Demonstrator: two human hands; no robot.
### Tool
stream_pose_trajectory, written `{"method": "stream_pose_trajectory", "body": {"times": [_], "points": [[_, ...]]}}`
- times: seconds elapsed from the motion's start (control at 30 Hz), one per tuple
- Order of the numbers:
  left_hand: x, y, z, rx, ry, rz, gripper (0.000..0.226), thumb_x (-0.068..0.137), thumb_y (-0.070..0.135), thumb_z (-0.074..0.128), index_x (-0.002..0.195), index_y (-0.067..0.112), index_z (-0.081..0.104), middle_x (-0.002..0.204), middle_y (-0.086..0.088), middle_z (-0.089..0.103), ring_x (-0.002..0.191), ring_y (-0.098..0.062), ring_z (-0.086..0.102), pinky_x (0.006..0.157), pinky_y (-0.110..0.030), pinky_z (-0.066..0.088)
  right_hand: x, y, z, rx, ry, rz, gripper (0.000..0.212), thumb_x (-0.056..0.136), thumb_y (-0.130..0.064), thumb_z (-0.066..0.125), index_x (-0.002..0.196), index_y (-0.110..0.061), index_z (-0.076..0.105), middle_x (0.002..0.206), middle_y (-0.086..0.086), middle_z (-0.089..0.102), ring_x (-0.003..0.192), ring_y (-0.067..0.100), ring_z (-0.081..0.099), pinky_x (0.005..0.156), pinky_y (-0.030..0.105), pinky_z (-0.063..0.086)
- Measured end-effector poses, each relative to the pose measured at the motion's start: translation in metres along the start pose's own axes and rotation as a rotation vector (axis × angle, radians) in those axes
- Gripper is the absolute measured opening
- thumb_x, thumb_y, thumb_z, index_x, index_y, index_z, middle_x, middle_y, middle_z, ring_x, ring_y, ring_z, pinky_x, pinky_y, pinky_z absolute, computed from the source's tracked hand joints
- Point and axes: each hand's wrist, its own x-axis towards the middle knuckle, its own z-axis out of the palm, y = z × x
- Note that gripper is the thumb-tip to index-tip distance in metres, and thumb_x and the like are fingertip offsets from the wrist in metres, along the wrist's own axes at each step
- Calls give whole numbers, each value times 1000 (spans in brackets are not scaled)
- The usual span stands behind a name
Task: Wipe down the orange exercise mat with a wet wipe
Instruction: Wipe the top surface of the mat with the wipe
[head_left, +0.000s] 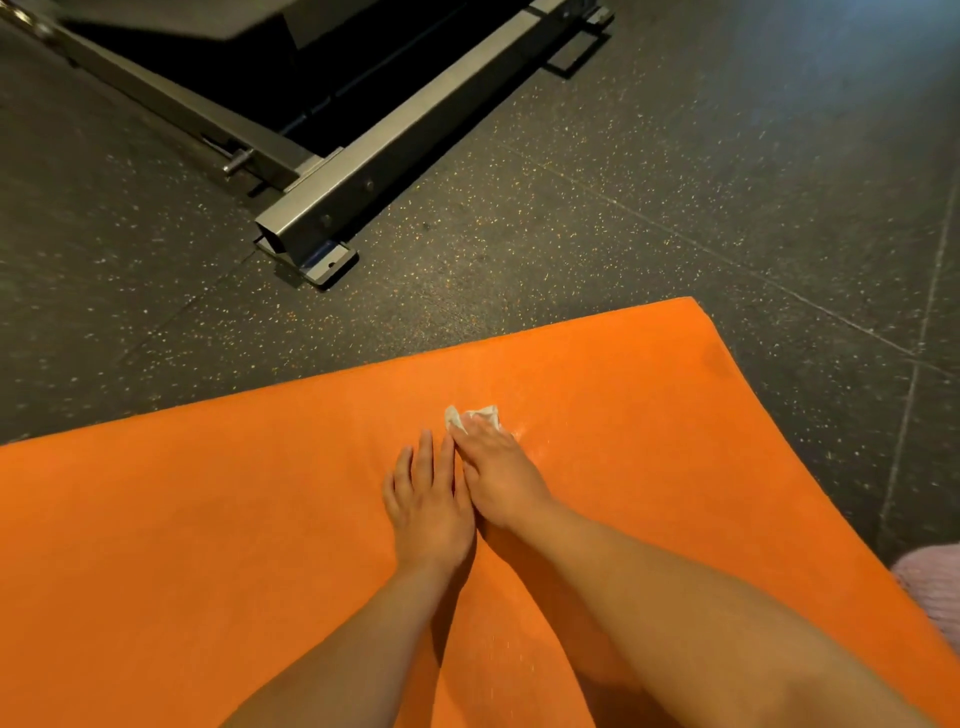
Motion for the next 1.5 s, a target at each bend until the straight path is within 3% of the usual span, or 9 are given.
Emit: {"method": "stream_pose_trajectory", "body": {"times": [0.27, 0.67, 0.9, 1.07, 1.2, 1.33, 1.43, 1.5], "points": [[-116, -13, -1, -38, -87, -104, 50, 107, 45, 27, 157, 41, 21, 168, 10, 7, 151, -21, 8, 121, -43, 5, -96, -18, 34, -80, -99, 6, 55, 106, -21, 37, 160, -23, 28, 168, 1, 17, 156, 15, 9, 124, 34, 4], [-287, -15, -30, 59, -305, -39, 56, 106, 49, 22, 160, 33, 17, 168, 3, 9, 150, -27, 9, 123, -41, 6, -263, -49, 46, -178, -334, 35, 60, 106, -25, 37, 162, -24, 17, 169, 4, 14, 156, 18, 7, 123, 32, 6], [-346, -26, -35, 74, -325, -9, 58, 104, 53, 27, 158, 31, 22, 168, 1, 11, 149, -29, 10, 122, -43, 10, -335, -63, 60, -119, -313, 76, 52, 107, -26, 36, 159, -25, 29, 168, 4, 19, 155, 19, 12, 125, 30, 8], [-378, -31, -41, 24, -299, 22, 60, 102, 55, 31, 157, 32, 26, 168, 4, 11, 150, -26, 6, 122, -42, 9, -375, -75, 71, -21, -140, 156, 48, 104, -20, 43, 151, -27, 47, 162, -2, 36, 150, 17, 28, 124, 30, 21], [-383, -37, -47, 4, -324, 67, 63, 97, 58, 41, 155, 37, 28, 167, 5, 12, 151, -26, 5, 122, -43, 9, -392, -86, 73, -69, -104, 108, 48, 104, -17, 43, 152, -21, 46, 159, 0, 40, 148, 18, 31, 123, 30, 20], [-384, -41, -49, 19, -289, 112, 62, 98, 57, 46, 154, 35, 31, 166, 4, 18, 150, -29, 10, 121, -44, 12, -388, -94, 61, -138, -125, 118, 46, 106, -23, 40, 152, -21, 46, 159, 1, 40, 149, 20, 29, 122, 38, 25], [-387, -41, -43, 1, -226, 110, 51, 100, 55, 46, 146, 32, 46, 162, 4, 29, 147, -29, 18, 119, -44, 18, -396, -93, 63, -196, -184, 119, 48, 107, -25, 39, 155, -24, 39, 164, -2, 31, 153, 19, 19, 124, 43, 16], [-385, -40, -39, -18, -154, 114, 39, 100, 51, 48, 129, 29, 60, 154, 5, 42, 141, -28, 28, 115, -42, 26, -402, -92, 65, -206, -202, 125, 47, 108, -26, 36, 155, -25, 38, 165, -4, 29, 154, 19, 15, 125, 45, 11]]}}
